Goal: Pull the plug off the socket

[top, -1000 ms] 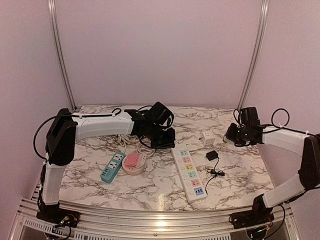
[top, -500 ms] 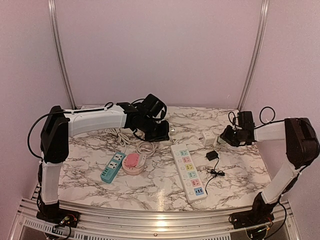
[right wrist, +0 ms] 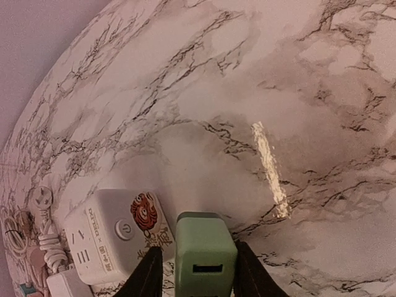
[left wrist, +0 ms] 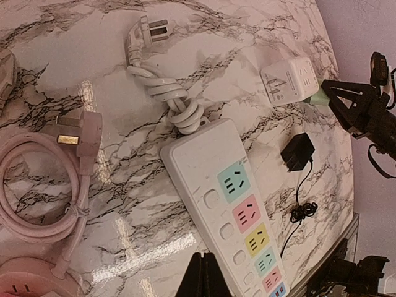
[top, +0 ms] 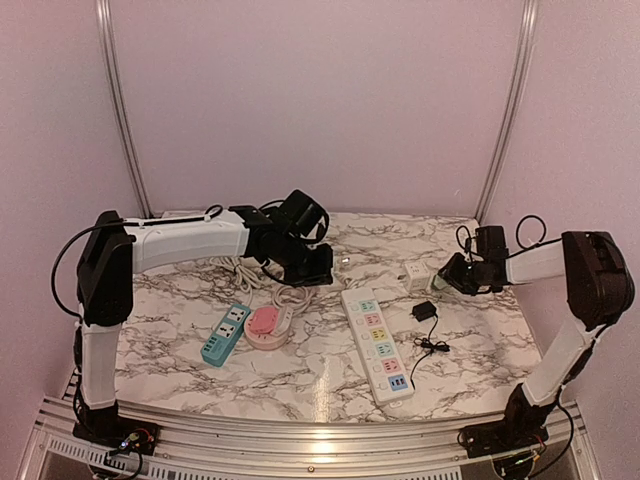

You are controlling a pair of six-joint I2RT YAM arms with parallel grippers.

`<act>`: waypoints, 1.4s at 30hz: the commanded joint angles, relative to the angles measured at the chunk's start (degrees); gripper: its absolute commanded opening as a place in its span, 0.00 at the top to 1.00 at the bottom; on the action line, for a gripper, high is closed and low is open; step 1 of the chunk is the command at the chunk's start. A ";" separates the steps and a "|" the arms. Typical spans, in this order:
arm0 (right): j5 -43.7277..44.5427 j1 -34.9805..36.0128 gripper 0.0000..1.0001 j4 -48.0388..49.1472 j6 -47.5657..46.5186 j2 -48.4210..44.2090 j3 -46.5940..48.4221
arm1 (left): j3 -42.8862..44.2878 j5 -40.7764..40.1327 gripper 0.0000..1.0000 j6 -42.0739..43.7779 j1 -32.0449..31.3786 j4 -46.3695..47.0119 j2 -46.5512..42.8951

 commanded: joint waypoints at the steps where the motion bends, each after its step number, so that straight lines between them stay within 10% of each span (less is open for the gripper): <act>1: -0.06 -1.06 0.60 0.87 -0.95 -0.94 -0.71 | -1.65 -0.47 1.00 0.86 0.46 -1.74 -3.46; 27: 8.27 0.26 0.27 -12.20 -7.84 -8.93 1.11 | -8.54 -2.58 1.00 1.14 3.00 -1.36 -7.51; 42: 13.96 25.11 0.26 -22.22 -5.19 -10.87 9.97 | -27.48 -5.75 1.00 1.36 10.37 0.61 -18.54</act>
